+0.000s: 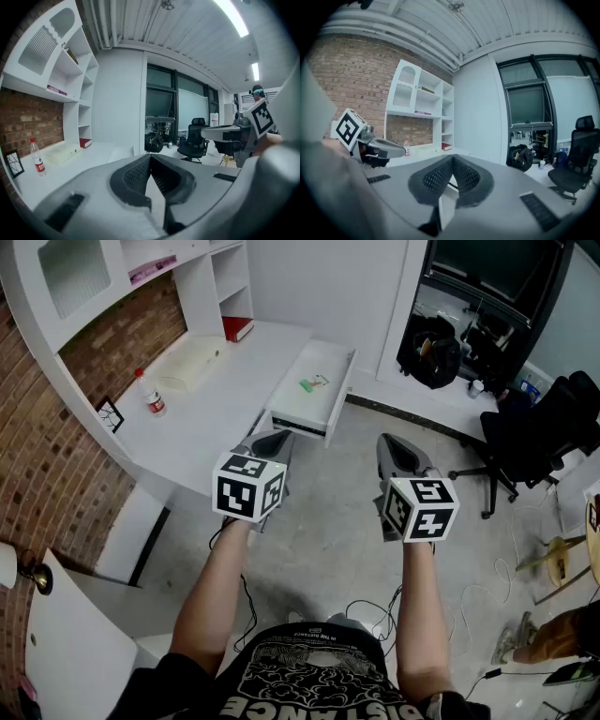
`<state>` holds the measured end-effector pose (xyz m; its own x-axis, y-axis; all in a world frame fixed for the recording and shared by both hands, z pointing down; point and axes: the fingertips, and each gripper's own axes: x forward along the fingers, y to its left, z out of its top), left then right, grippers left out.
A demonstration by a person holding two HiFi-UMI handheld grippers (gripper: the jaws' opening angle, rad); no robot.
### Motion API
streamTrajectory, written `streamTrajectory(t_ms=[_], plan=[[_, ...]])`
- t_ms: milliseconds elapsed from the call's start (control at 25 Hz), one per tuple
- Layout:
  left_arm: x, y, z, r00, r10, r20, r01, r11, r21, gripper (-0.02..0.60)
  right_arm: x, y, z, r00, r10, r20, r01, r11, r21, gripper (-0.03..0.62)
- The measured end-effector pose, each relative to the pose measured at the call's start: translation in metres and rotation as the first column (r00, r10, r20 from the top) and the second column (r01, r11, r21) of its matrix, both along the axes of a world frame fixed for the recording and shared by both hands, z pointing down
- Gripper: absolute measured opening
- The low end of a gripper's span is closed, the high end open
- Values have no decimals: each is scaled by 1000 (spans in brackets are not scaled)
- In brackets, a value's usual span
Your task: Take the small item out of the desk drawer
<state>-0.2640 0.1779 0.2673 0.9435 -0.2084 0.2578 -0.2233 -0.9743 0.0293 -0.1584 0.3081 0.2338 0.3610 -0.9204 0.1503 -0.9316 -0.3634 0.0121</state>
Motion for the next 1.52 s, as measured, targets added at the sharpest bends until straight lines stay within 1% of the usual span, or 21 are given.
streamTrajectory(t_ms=[160, 360, 480, 600, 680, 800, 880, 1080, 1280, 1520], plan=[[0, -7, 2, 1000, 6, 4, -6, 1000, 0, 5, -2, -8, -1, 1000, 12, -3, -12, 1000, 18, 5], [5, -13, 7, 1000, 20, 11, -20, 1000, 6, 5, -2, -17, 4, 1000, 13, 0, -13, 1000, 12, 7], [7, -18, 9, 1000, 25, 16, -25, 1000, 6, 5, -1, -22, 8, 1000, 10, 7, -10, 1000, 4, 44], [12, -24, 10, 1000, 26, 17, -26, 1000, 4, 5, 3, -28, 10, 1000, 9, 7, -9, 1000, 1, 62], [16, -28, 12, 999, 27, 17, -27, 1000, 2, 6, 6, -32, 11, 1000, 5, 8, -5, 1000, -2, 82], [24, -36, 14, 1000, 24, 17, -24, 1000, 2, 5, 13, -40, 15, 1000, -5, 10, 5, 1000, -10, 128], [31, -42, 15, 1000, 24, 16, -24, 1000, 5, 6, 19, -47, 18, 1000, -9, 12, 9, 1000, -13, 141], [53, -56, 19, 999, 14, 34, -15, 1000, 16, 6, 41, -63, 24, 999, -29, 26, 30, 999, -16, 174], [79, -83, 20, 999, -38, 21, 38, 999, 14, 6, 70, -90, 31, 997, -70, 32, 70, 997, -17, 202], [132, -116, 23, 995, -89, 42, 88, 996, 29, 6, 125, -125, 40, 991, -131, 41, 132, 991, -34, 230]])
